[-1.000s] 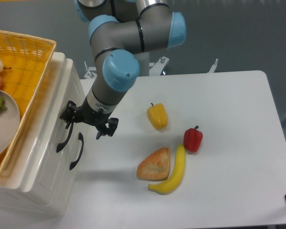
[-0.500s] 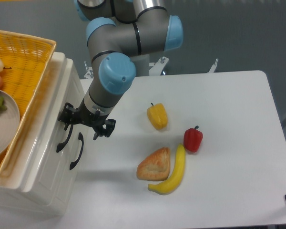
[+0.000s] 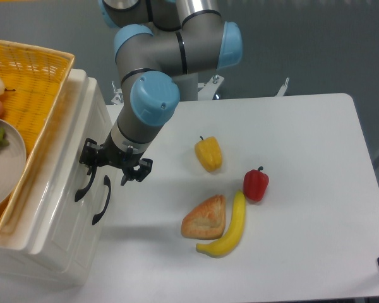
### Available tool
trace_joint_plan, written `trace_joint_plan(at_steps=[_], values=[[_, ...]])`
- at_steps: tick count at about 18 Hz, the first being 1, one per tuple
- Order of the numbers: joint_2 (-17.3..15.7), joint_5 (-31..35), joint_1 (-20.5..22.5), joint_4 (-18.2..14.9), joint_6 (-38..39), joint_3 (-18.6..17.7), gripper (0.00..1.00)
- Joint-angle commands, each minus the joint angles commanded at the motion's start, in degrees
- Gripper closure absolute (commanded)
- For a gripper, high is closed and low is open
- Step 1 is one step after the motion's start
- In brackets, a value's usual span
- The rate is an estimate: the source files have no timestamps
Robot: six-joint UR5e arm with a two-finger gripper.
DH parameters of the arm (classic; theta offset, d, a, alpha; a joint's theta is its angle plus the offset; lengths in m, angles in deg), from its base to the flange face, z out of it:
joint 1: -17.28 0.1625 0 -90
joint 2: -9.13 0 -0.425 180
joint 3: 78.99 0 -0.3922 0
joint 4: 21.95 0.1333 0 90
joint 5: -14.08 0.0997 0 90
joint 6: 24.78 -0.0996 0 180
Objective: Slide the top white drawer open
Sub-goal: 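Lower the gripper and hook it onto the upper drawer handle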
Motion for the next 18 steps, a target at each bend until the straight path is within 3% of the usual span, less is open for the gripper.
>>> trace_joint_plan(at_steps=[18], values=[[-0.4, 0.1, -1.7, 0.0, 0.8, 0.0, 0.39]])
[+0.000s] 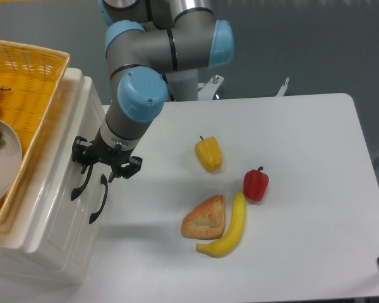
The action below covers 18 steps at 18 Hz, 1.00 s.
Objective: Slide the top white drawer open
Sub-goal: 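Lower the gripper and hook it onto the upper drawer handle, then pull the upper white drawer outward by its handle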
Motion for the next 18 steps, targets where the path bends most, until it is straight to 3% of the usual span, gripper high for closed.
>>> trace_joint_plan(at_steps=[7, 18], values=[[-0.3, 0.0, -0.1, 0.0, 0.0, 0.0, 0.51], [-0.4, 0.0, -0.1, 0.0, 0.0, -0.1, 0.63]])
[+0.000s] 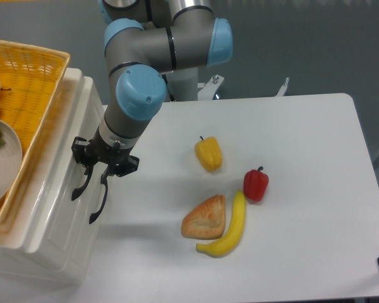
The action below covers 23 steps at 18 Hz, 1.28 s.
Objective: Slide the top white drawer open
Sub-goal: 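Pull the upper white drawer outward by its handle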
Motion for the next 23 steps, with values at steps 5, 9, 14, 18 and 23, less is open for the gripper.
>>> trace_joint_plan(at_steps=[5, 9, 14, 18, 23], values=[[-0.2, -0.1, 0.0, 0.1, 0.0, 0.1, 0.67], [-0.2, -0.1, 0.0, 0.0, 0.0, 0.0, 0.71], [-0.2, 0.0, 0.0, 0.0, 0.0, 0.0, 0.79], [-0.2, 0.0, 0.0, 0.0, 0.0, 0.1, 0.82], [-0.1, 2.1, -0.1, -0.2, -0.8, 0.1, 0.82]])
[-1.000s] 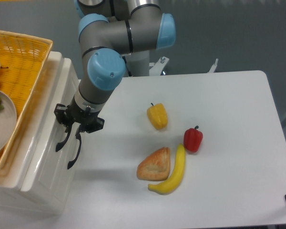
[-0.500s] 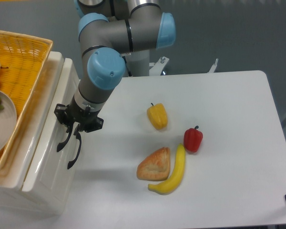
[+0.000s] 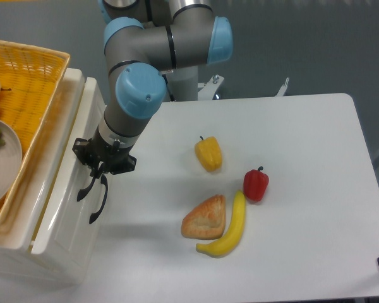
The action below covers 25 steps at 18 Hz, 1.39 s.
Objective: Slide the top white drawer open
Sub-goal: 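Pull the upper white drawer outward by its handle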
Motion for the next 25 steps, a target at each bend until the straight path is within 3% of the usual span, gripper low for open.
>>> trace_joint_plan(at_steps=[8, 25], values=[[0.2, 0.4, 0.7, -0.4, -1.7, 1.8, 0.83], [1.0, 2.7, 2.2, -0.4, -3.5, 1.9, 0.83]])
